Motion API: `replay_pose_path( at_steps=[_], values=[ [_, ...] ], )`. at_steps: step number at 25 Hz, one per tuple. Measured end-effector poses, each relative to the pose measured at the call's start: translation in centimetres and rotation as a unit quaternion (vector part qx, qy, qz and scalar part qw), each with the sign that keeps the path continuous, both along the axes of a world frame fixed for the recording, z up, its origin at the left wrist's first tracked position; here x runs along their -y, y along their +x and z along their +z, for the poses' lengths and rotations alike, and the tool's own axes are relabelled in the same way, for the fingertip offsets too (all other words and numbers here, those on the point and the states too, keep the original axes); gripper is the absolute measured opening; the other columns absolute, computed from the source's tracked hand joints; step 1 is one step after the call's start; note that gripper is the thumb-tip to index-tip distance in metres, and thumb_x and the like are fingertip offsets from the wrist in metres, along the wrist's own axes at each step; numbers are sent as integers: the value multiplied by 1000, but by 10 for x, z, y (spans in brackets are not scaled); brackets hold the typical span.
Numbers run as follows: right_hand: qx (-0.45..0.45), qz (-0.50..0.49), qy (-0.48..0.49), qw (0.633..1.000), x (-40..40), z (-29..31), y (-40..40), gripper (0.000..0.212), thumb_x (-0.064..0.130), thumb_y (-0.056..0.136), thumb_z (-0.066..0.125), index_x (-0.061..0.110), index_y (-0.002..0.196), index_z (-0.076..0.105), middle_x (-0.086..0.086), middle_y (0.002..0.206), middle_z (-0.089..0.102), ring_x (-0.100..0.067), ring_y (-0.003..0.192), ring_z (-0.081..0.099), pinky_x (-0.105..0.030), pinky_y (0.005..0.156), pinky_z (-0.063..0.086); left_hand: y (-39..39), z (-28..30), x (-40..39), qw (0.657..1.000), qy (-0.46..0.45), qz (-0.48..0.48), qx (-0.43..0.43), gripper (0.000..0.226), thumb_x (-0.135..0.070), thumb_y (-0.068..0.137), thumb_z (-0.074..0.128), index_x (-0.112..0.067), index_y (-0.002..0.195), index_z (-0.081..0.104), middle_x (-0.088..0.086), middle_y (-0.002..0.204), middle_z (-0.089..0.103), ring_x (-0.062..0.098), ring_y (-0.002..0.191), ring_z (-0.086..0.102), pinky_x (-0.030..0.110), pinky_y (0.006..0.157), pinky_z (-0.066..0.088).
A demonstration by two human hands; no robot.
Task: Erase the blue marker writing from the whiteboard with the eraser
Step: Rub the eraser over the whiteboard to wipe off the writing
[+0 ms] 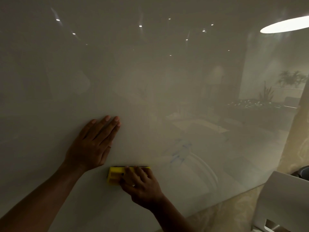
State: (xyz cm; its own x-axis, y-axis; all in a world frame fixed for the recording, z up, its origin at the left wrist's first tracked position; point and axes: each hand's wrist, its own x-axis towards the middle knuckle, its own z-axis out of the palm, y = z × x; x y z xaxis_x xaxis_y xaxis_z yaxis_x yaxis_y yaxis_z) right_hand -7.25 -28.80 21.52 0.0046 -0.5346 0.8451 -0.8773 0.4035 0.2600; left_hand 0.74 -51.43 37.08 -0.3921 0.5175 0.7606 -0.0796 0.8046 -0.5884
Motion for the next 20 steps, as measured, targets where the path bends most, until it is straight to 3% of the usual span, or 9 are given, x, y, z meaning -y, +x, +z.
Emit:
replay_pose_path(
  at_steps=[3, 7, 12, 15, 20],
  values=[
    [-51, 14, 34, 998, -13, 4, -6, 22, 19, 101, 57, 30, 117, 66, -10, 149, 54, -36, 116, 63, -43, 94, 49, -1, -1, 1, 1000, 1, 1, 2, 65, -26, 106, 39, -8, 169, 34, 10, 178, 29, 30, 165, 25, 54, 127, 30],
    [16, 11, -28, 999, -13, 0, -2, 25, 18, 102, 52, 31, 116, 69, -9, 146, 59, -34, 115, 65, -42, 94, 52, -2, -2, 2, 1000, -1, 8, 2, 67, -26, 105, 38, -8, 170, 32, 9, 179, 27, 30, 166, 24, 54, 128, 28],
    [-42, -17, -18, 999, -18, 6, -1, 23, 22, 104, 53, 31, 112, 72, -11, 142, 65, -35, 113, 69, -42, 94, 56, -2, -2, 2, 1000, -1, 5, 0, 67, -27, 105, 38, -8, 169, 33, 10, 178, 28, 30, 165, 26, 54, 127, 30],
    [-24, -26, -43, 998, -23, 8, -3, 30, 19, 102, 49, 31, 112, 74, -11, 136, 70, -32, 109, 72, -41, 92, 58, -2, -3, 0, 1000, 2, 3, 1, 67, -27, 104, 39, -7, 168, 36, 10, 178, 30, 30, 164, 28, 55, 126, 32],
    [-11, -55, -36, 998, -26, 7, -8, 35, 14, 82, 71, 32, 112, 75, -11, 134, 71, -31, 108, 72, -38, 91, 57, -1, -1, -1, 1000, 4, 2, 5, 67, -26, 103, 41, -7, 167, 38, 10, 177, 32, 30, 162, 32, 54, 126, 31]
  ],
)
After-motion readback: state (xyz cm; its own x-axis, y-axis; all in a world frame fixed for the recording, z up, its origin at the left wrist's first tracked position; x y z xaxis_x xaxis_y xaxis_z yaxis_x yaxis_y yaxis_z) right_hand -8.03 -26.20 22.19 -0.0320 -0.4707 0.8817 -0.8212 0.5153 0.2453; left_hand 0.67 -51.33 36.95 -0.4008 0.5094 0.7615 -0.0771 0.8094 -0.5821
